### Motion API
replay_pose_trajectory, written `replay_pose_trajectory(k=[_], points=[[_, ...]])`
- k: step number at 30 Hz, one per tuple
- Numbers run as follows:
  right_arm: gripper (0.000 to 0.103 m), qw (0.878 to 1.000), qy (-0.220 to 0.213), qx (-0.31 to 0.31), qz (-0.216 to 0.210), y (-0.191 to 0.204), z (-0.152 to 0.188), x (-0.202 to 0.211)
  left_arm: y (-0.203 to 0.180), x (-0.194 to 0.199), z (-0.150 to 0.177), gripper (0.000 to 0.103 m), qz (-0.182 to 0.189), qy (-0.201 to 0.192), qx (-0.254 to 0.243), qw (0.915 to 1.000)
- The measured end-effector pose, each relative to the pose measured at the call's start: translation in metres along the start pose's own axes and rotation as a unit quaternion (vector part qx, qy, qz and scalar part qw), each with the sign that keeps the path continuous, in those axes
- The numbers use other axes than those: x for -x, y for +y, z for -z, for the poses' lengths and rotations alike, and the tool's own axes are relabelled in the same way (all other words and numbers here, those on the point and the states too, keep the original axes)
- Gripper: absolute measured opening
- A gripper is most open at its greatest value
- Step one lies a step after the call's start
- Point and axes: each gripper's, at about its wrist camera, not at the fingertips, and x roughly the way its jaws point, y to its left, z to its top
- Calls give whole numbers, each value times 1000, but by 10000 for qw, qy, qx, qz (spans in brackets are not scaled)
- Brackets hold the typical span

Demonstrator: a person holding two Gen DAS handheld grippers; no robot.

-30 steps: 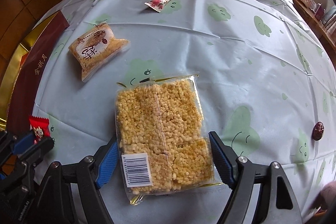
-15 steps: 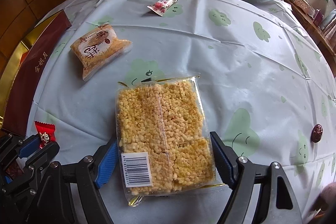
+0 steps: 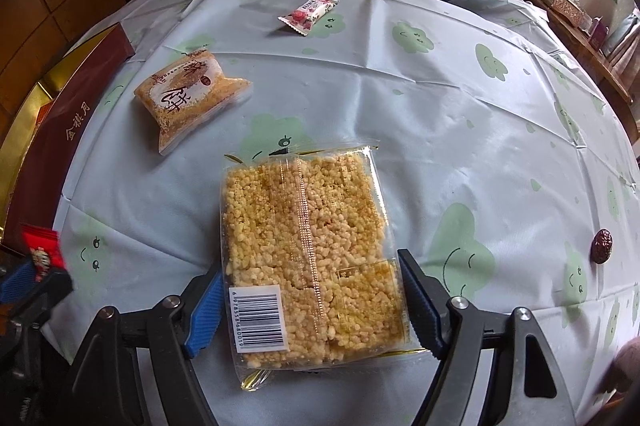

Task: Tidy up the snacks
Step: 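Drop the red candy into the gold box while the right grasps the rice-crisp bag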

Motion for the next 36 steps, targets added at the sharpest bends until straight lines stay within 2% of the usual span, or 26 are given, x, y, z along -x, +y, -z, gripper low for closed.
replay_pose_trajectory(k=[10,19,23,28,31,34,36], points=[[79,9997,-221,-25,53,2,8,3,29,35,-7,15,-285,-302,367,9985],[79,9992,-376,-60,75,4,14,5,84,49,-1,16,-910,-281,1010,9903],[79,9991,-411,-68,75,4,17,7,131,54,5,16,-1203,-168,1670,9784],[79,9989,-448,-77,76,4,18,9,203,68,20,16,-1651,-101,2618,9509],[79,9988,-473,-81,76,3,19,9,233,72,34,16,-1757,-11,3054,9359],[79,9987,-493,-88,73,3,19,10,248,70,44,16,-1742,73,3346,9261],[79,9987,-500,-80,70,3,19,9,250,65,44,16,-1659,115,3382,9263]])
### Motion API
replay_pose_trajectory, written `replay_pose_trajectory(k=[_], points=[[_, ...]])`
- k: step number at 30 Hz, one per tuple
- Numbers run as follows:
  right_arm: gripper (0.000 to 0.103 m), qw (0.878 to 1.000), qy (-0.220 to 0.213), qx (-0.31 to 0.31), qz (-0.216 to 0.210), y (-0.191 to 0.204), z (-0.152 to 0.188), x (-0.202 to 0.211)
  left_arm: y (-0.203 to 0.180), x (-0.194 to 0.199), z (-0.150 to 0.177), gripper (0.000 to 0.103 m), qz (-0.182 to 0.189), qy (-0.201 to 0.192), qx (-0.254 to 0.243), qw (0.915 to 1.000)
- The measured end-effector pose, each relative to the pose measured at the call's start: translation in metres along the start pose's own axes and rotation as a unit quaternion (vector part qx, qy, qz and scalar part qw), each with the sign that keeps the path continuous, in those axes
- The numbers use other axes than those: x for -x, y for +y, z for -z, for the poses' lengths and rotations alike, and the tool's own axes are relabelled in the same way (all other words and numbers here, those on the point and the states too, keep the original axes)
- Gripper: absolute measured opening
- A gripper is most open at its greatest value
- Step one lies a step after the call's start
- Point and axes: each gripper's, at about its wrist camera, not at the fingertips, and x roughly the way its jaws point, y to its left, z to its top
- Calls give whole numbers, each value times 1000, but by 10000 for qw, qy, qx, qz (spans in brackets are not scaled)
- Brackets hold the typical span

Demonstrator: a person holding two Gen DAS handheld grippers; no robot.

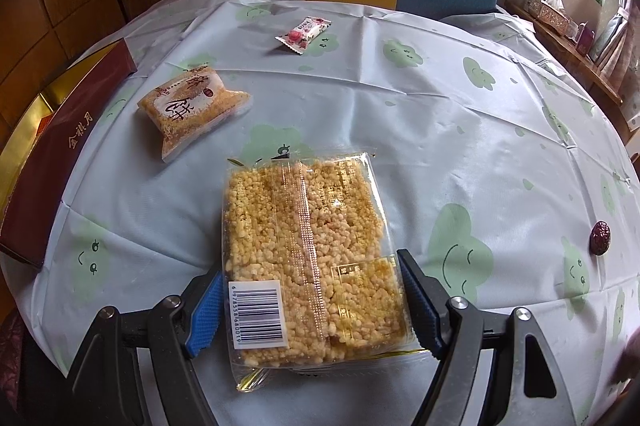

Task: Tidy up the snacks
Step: 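Drop the red candy into the gold box while the right grasps the rice-crisp bag, then carry the rice-crisp bag into the gold box and open the right gripper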

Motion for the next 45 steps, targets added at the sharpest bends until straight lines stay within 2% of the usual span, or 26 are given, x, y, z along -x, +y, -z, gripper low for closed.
replay_pose_trajectory(k=[4,6,9,21,25,34,40,45], points=[[79,10000,-18,-12,-3,-1,0,0,-10,-13,3,18,94,133,-123,9998],[79,10000,-24,-11,1,-1,-1,-1,-16,-18,7,26,139,233,-164,9995],[79,10000,-21,-10,-1,-1,-1,-1,-22,-25,12,32,156,340,-222,9991],[78,9999,-22,-125,77,0,0,0,-41,-11,22,33,-247,29,-707,9972],[78,9996,-42,-230,125,1,0,1,-49,-2,24,33,-365,-200,-952,9946],[77,9990,14,-443,87,-1,-2,0,-64,14,31,33,-220,-376,-1324,9902],[77,9949,35,-968,-270,-9,-4,4,-73,16,38,33,-111,-360,-1432,9890],[77,9933,109,-1096,-351,-7,-5,4,-75,17,41,33,-78,-360,-1459,9886]])
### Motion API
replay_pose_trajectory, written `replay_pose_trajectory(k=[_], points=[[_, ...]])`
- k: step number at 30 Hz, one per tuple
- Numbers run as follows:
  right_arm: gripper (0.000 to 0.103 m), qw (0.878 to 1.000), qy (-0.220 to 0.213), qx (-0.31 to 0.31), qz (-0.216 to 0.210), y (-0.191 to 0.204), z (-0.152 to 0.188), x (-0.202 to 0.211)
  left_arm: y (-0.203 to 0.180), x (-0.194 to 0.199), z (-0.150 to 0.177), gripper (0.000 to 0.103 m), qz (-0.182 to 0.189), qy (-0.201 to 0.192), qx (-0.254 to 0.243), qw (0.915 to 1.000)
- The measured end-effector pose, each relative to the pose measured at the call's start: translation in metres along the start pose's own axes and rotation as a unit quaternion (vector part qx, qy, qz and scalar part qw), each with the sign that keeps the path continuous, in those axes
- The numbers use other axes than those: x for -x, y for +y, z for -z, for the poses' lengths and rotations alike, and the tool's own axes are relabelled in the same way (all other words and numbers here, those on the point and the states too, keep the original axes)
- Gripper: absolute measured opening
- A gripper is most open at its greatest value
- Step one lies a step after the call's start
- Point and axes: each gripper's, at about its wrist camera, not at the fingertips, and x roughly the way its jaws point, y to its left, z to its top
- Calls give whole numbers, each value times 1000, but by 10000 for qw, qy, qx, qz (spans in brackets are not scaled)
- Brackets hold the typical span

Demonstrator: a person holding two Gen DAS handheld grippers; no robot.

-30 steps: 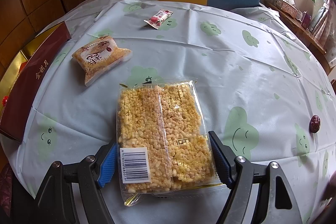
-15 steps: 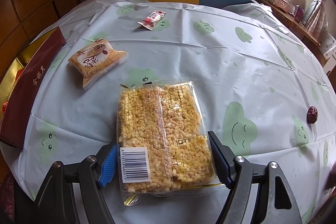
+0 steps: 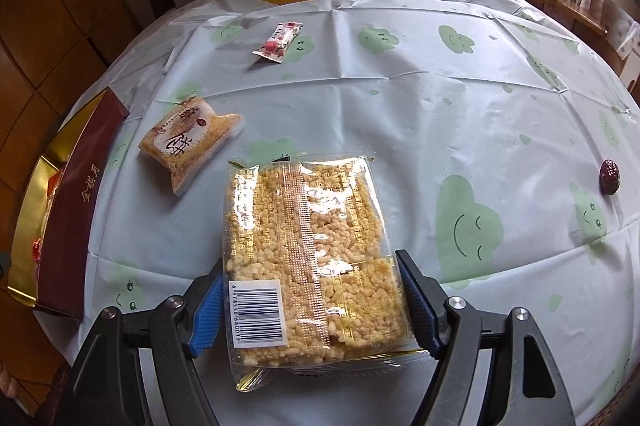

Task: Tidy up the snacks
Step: 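Carry the rice-crisp bag into the gold box and open the right gripper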

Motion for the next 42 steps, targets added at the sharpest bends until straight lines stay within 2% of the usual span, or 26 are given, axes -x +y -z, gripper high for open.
replay_pose_trajectory(k=[10,18,24,32,37,42], points=[[77,9994,141,95,-299,23,6,2,6,1,2,33,-25,-34,87,10000],[77,9962,119,322,-797,58,-3,14,12,1,1,33,-91,-59,184,9998],[77,9883,125,804,-1287,117,-18,22,21,-2,0,33,-166,-55,339,9993],[77,9698,295,1471,-1924,206,-42,20,34,-7,0,33,-264,-14,532,9982],[77,9653,401,1667,-1971,249,-55,4,40,-10,-1,33,-305,6,637,9975],[78,9632,727,1654,-1990,278,-64,-27,45,-13,0,33,-342,39,710,9969]])
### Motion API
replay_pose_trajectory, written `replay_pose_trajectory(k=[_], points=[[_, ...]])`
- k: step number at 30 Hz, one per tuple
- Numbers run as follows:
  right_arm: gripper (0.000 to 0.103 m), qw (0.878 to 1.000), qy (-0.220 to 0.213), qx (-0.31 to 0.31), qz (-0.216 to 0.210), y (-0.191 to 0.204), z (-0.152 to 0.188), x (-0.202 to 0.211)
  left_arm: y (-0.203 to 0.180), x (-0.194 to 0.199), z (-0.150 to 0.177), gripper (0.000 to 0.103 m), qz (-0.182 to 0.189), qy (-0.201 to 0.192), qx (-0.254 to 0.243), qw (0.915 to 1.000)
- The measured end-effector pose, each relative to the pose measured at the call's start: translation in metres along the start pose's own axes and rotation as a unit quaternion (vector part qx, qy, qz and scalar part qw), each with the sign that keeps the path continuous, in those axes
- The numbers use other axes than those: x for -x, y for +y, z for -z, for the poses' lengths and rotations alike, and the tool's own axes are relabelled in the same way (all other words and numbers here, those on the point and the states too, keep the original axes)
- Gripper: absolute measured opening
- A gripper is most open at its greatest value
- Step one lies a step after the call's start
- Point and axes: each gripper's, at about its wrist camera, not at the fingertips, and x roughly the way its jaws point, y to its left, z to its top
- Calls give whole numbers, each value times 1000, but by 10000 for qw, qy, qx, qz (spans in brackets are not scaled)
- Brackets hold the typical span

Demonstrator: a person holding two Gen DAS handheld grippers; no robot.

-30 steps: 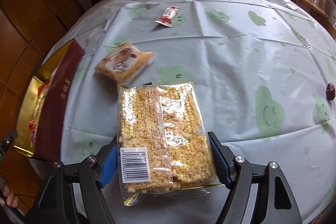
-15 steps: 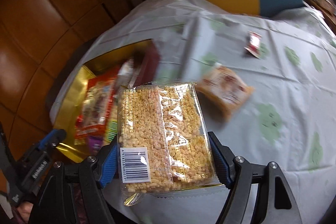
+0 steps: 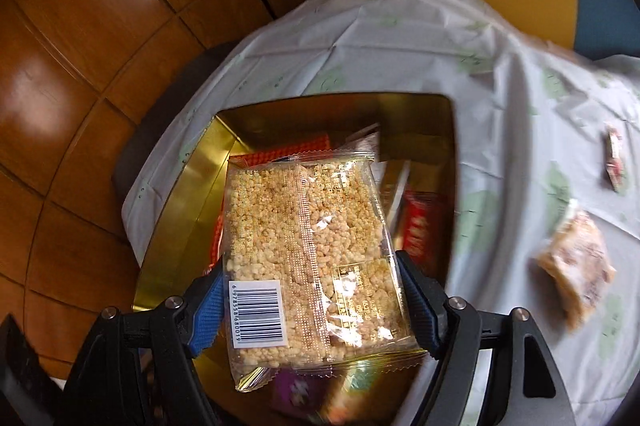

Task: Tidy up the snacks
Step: 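Carry the rice-crisp bag into the gold box and open the right gripper, then move the left gripper onto the round cookie pouch and close it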

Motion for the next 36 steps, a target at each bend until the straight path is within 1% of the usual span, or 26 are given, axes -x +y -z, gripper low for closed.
replay_pose_trajectory(k=[3,6,8,11,14,16,19,24,28,32,36], points=[[79,9997,206,-140,40,-2,-4,-21,3,-3,0,33,-29,34,58,10000],[79,9997,229,-106,51,-4,1,-28,5,-5,0,33,-48,71,84,9999],[79,9998,183,-69,22,-4,3,-26,5,-6,1,33,-58,77,82,9999],[80,9997,120,-185,-131,-9,6,-18,4,-5,1,33,-64,61,62,9999],[80,9988,-105,-289,-375,-12,7,-4,3,-4,1,33,-66,49,40,10000],[80,9987,-230,-236,-392,-13,10,6,3,-4,1,33,-66,33,24,10000],[79,9989,-358,-116,-287,-14,17,17,1,-4,2,33,-61,31,-12,10000],[80,9979,-634,98,19,-22,32,37,-2,-2,2,33,-61,11,-71,10000],[79,9968,-776,86,169,-41,43,55,-5,-1,3,33,-66,5,-138,9999],[79,9951,-911,-19,373,-68,50,74,-10,1,4,33,-71,-9,-222,9997],[79,9928,-972,-92,692,-97,56,94,-16,4,4,33,-51,-42,-325,9994]])
